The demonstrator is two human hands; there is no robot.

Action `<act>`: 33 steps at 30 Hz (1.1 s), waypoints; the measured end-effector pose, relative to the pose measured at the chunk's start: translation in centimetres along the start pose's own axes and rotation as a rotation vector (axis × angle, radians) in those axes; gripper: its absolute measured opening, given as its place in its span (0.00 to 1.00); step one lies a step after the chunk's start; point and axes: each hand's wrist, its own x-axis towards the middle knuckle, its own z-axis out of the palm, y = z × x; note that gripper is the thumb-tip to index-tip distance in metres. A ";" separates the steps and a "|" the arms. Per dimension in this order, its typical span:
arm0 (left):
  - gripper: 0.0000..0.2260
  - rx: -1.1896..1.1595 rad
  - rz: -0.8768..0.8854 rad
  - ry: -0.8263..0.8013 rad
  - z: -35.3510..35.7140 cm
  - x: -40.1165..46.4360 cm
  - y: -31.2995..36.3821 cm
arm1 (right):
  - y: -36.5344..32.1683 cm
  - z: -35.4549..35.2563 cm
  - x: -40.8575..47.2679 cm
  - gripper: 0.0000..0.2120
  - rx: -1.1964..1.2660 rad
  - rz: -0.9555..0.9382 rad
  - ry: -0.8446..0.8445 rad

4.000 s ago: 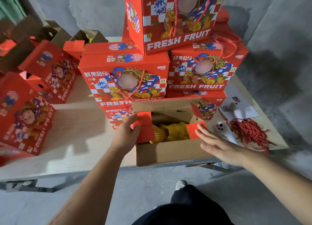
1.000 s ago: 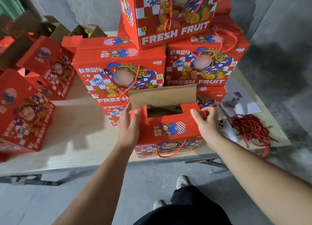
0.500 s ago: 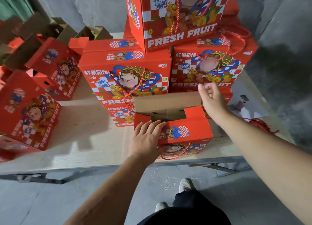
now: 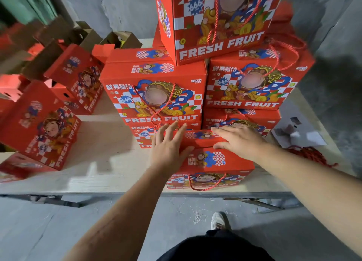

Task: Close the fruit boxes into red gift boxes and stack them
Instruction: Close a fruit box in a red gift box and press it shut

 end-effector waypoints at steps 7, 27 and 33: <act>0.26 0.169 0.074 -0.005 0.9 1.2 -0.3 | -0.7 2.3 -0.2 0.38 -0.043 0.026 0.035; 0.24 0.093 0.306 0.182 2.5 -4.3 0.0 | -0.2 -0.2 -0.3 0.35 0.188 0.123 -0.255; 0.40 0.175 0.279 0.033 1.7 -5.1 0.5 | -1.1 1.9 -1.2 0.30 0.063 0.074 0.104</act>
